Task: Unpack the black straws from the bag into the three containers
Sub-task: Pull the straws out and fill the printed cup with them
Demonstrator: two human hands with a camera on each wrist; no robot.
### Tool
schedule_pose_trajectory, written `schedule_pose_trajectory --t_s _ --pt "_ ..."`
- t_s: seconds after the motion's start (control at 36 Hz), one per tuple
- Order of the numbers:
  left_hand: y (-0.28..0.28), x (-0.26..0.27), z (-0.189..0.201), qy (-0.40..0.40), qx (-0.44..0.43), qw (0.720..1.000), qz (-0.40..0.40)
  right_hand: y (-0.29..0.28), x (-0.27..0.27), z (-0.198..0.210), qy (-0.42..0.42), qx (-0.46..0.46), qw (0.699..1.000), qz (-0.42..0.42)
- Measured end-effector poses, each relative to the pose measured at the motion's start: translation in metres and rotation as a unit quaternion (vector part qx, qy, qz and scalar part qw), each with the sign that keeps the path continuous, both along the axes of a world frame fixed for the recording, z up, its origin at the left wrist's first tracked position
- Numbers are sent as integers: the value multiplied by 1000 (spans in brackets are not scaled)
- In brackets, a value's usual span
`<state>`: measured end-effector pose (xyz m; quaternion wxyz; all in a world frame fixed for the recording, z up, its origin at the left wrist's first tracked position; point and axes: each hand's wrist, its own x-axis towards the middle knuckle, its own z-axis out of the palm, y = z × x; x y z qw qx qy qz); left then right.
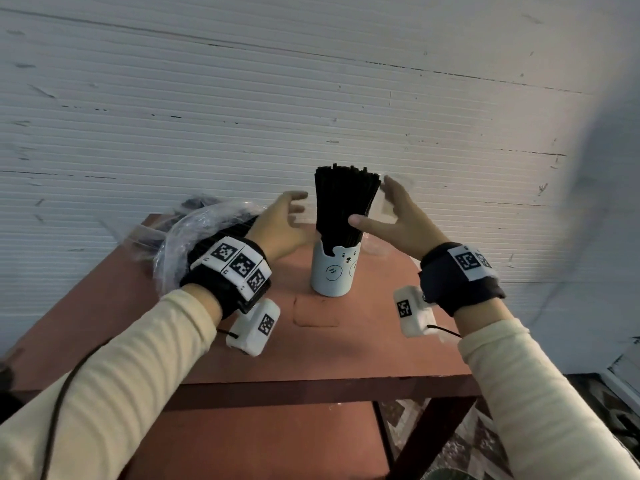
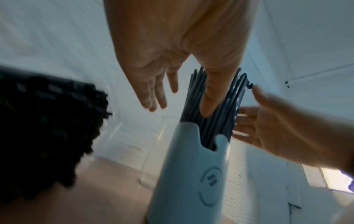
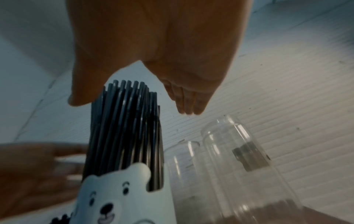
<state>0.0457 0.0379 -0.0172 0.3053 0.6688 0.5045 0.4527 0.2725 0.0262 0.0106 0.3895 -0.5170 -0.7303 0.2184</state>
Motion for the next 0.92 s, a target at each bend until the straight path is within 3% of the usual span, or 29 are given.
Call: schedule_pose_trajectory --t_s 0.08,0.17,0.31,0.44,0.53,0.67,0.92 --pt "-9 -23 17 24 132 988 79 6 -3 -8 -1 -43 999 33" --pt "-14 -51 31 23 197 971 130 14 -6 -15 -19 -70 996 49" --pt "-16 -101 41 59 120 978 157 23 -10 -25 -74 -147 983 80" --pt "-14 -130 36 178 -11 981 78 21 -22 -27 -29 -156 983 89" --pt "-14 -135 30 194 -44 979 49 25 -33 -26 -35 -162 981 97" --pt "-10 -136 23 215 -44 975 35 42 -60 -27 -42 -146 986 74" --pt "-1 -127 10 144 -3 985 91 76 -110 -38 -6 -97 994 -43"
